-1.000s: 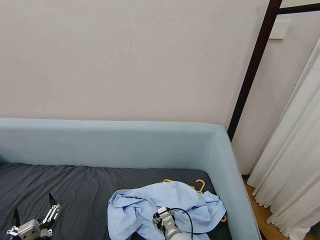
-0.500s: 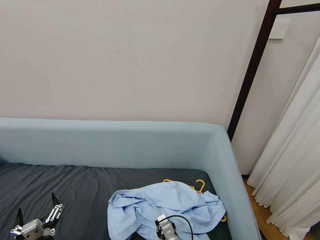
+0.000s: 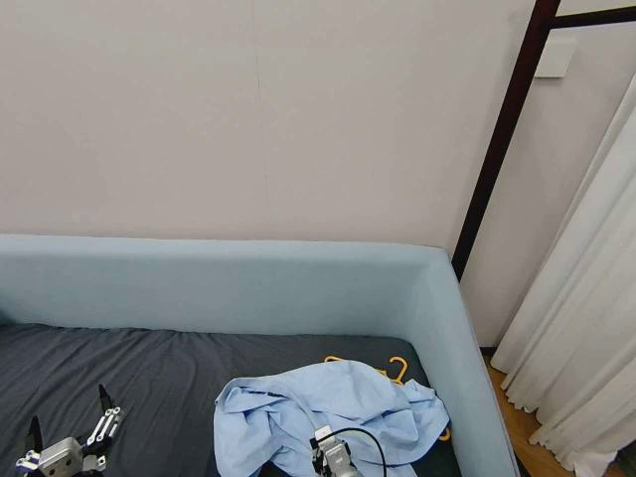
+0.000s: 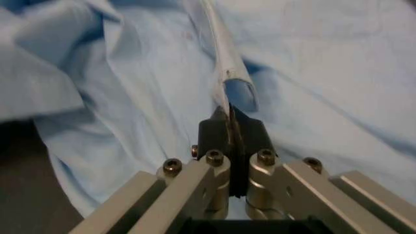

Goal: Pick up the clothes from the sofa and hang them on the clothes hanger.

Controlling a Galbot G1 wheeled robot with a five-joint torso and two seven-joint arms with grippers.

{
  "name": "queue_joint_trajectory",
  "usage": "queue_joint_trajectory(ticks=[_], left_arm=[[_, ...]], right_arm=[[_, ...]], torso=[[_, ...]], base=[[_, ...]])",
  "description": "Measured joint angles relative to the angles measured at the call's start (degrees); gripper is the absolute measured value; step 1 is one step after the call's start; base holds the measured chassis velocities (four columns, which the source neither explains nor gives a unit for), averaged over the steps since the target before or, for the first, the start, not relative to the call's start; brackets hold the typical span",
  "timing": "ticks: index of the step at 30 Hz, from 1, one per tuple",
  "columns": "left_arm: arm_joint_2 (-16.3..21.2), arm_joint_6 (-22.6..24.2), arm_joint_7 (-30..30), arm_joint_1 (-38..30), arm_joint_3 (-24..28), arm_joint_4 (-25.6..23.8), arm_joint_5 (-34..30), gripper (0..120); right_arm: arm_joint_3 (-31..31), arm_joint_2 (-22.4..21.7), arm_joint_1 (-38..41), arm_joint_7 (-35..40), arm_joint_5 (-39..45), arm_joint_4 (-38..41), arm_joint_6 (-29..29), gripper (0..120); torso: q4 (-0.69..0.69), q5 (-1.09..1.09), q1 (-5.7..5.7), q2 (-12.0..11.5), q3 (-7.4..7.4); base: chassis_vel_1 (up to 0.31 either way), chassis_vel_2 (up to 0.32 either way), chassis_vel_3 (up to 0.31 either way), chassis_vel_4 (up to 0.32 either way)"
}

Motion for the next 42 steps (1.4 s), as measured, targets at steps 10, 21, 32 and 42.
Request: queue_joint_trajectory(ticks=[10, 21, 32, 42], left_arm=[[6.4, -2.2, 13.8, -4.4, 6.1, 7.9, -7.8, 100], [15.5, -4.0, 40.7, -14.7, 12.1, 23.5, -19.1, 100], [14.6, 0.3, 49.7, -21.5, 19.0, 36.5, -27.0, 100], [10.9, 5.6, 41.3, -22.6, 21.8, 37.3, -30.6, 98]], right_arm=[[8.3, -8.1, 1.7, -11.3, 5.1, 12.7, 13.2, 0], [12.5, -8.3, 2.0, -18.3, 6.7, 13.2, 18.5, 0], [12.0, -7.4, 2.2, -18.1, 6.3, 11.7, 17.9, 0], [11.8, -7.4, 1.9, -17.6, 6.1, 11.1, 17.1, 0]], torso=[[-0.01, 0.00, 0.00, 0.0, 0.00], [0.00, 0.00, 0.00, 0.0, 0.00], [0.01, 0.00, 0.00, 0.0, 0.01], [0.00, 0.00, 0.00, 0.0, 0.01]], base=[[0.000, 0.000, 0.000, 0.000], [0.000, 0.000, 0.000, 0.000], [0.000, 0.000, 0.000, 0.000], [0.000, 0.000, 0.000, 0.000]])
